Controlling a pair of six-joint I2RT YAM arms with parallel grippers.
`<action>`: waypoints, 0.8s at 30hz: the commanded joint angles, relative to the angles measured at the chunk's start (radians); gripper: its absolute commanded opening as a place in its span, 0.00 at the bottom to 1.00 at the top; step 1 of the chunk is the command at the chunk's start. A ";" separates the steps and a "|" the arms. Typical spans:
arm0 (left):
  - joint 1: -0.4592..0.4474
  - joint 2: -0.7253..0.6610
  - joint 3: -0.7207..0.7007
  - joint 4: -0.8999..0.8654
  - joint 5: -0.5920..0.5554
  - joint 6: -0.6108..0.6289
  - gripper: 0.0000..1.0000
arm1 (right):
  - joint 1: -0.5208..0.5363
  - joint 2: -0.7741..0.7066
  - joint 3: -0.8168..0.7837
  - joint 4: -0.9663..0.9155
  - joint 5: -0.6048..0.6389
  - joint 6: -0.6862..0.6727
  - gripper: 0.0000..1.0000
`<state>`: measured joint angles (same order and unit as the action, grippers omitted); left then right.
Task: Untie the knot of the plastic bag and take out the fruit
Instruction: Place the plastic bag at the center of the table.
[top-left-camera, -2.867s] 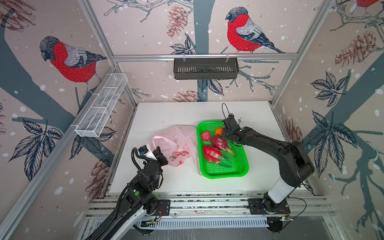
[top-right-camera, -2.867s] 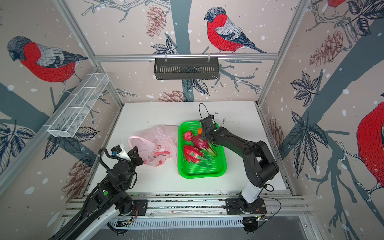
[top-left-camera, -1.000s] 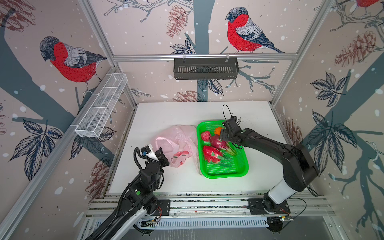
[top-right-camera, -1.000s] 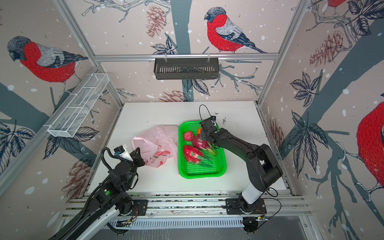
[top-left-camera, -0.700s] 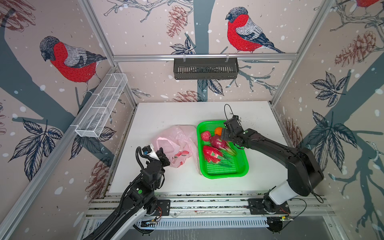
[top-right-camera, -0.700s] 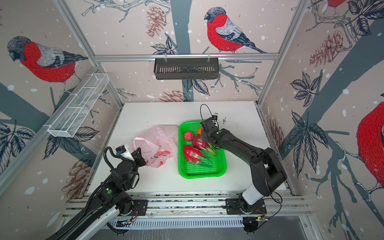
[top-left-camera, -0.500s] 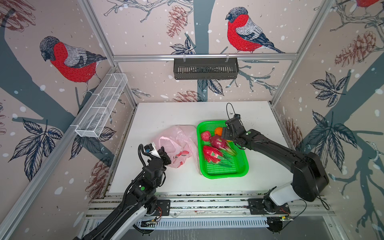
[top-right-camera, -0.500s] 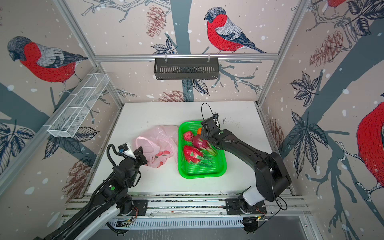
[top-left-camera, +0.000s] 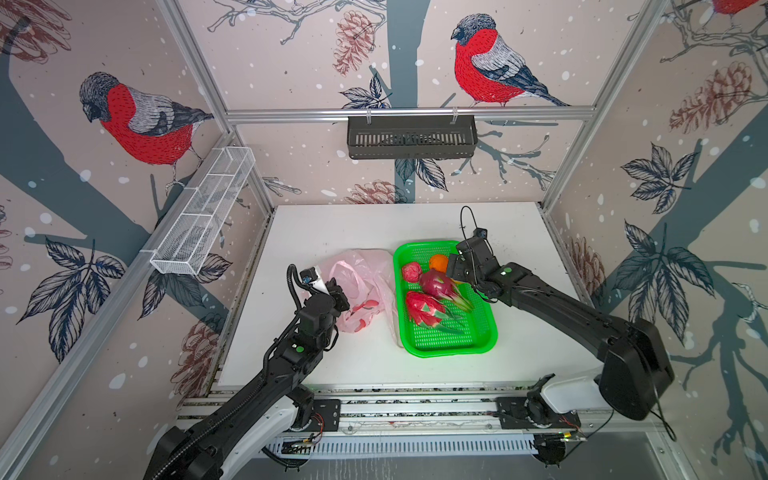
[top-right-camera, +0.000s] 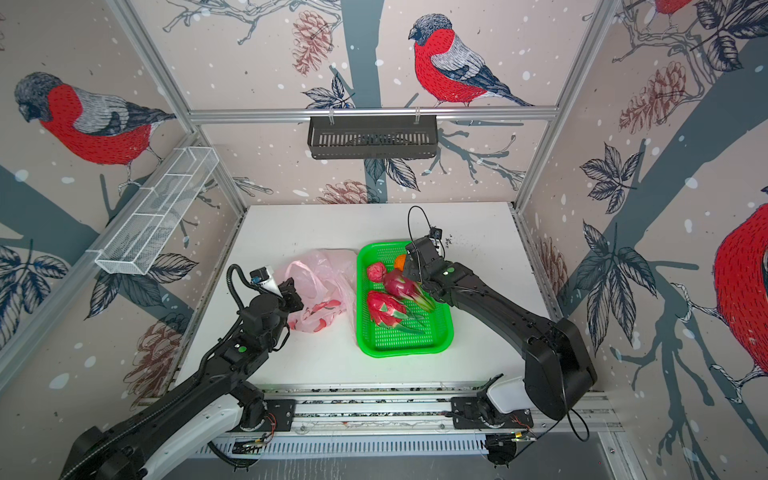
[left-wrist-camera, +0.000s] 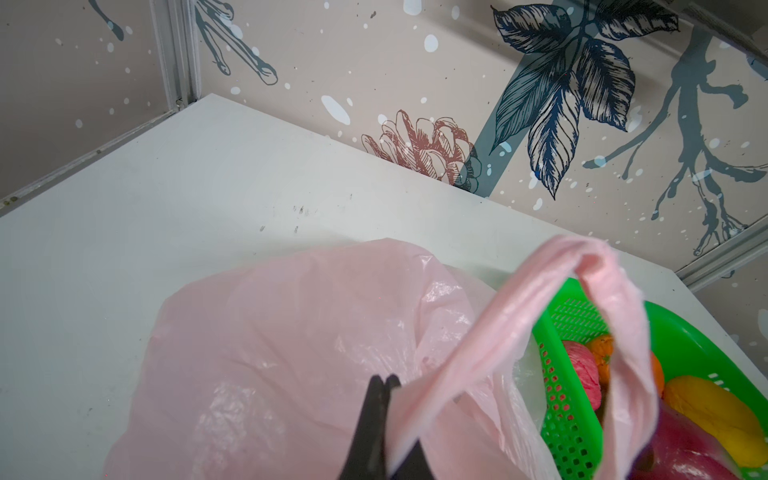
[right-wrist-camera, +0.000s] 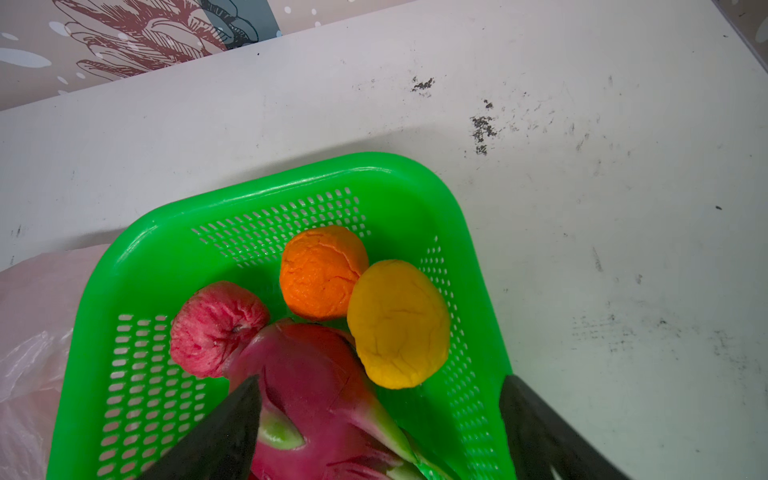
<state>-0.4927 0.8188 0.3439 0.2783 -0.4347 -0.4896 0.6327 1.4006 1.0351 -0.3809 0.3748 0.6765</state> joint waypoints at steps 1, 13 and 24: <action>0.003 0.032 0.046 0.044 0.024 0.017 0.04 | 0.002 -0.023 -0.012 0.004 0.024 0.001 0.91; 0.003 -0.051 0.119 -0.236 0.102 -0.064 0.55 | 0.007 -0.109 -0.046 0.025 0.026 0.008 0.92; 0.003 -0.271 0.145 -0.592 0.185 -0.159 0.71 | 0.012 -0.198 -0.110 0.073 0.002 -0.019 0.97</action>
<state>-0.4915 0.5781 0.4778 -0.1856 -0.2863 -0.6086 0.6411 1.2240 0.9386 -0.3565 0.3882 0.6762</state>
